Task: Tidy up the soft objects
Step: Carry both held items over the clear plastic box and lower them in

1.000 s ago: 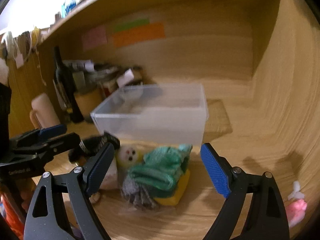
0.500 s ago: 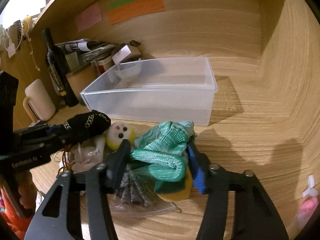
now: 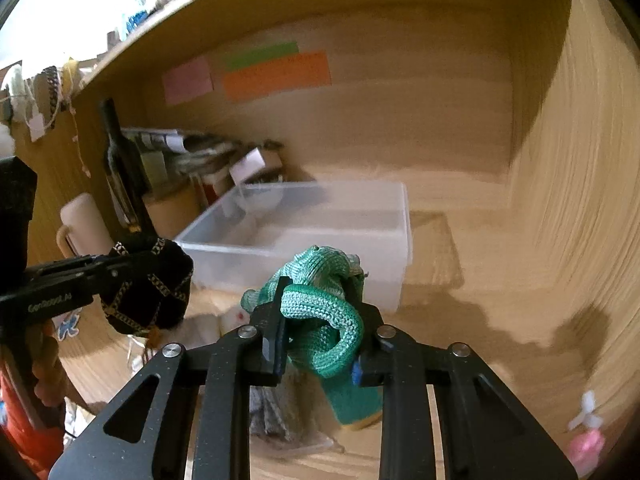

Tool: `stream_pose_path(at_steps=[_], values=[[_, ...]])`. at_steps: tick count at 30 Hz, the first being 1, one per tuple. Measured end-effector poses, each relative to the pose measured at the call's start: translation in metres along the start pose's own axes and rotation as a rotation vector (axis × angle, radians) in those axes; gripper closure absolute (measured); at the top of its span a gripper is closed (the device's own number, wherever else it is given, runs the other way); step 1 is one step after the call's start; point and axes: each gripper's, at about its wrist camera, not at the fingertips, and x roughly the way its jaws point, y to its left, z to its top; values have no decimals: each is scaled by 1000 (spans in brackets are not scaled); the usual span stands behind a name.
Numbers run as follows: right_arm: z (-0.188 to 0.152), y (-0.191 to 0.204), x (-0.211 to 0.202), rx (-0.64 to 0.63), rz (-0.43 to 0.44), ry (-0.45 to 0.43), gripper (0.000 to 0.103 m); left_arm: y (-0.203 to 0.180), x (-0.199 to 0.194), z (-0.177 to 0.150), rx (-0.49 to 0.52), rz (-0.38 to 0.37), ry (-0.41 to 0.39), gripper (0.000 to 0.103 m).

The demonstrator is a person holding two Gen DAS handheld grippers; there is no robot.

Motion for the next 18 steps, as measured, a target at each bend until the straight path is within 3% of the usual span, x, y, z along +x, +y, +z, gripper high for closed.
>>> stream_pose_path(at_steps=[9, 18], values=[[34, 8, -13, -24, 23, -121, 82, -2, -18, 28, 35, 36, -128, 86], [60, 14, 12, -64, 18, -138, 82, 0, 6, 61, 54, 70, -141, 86]])
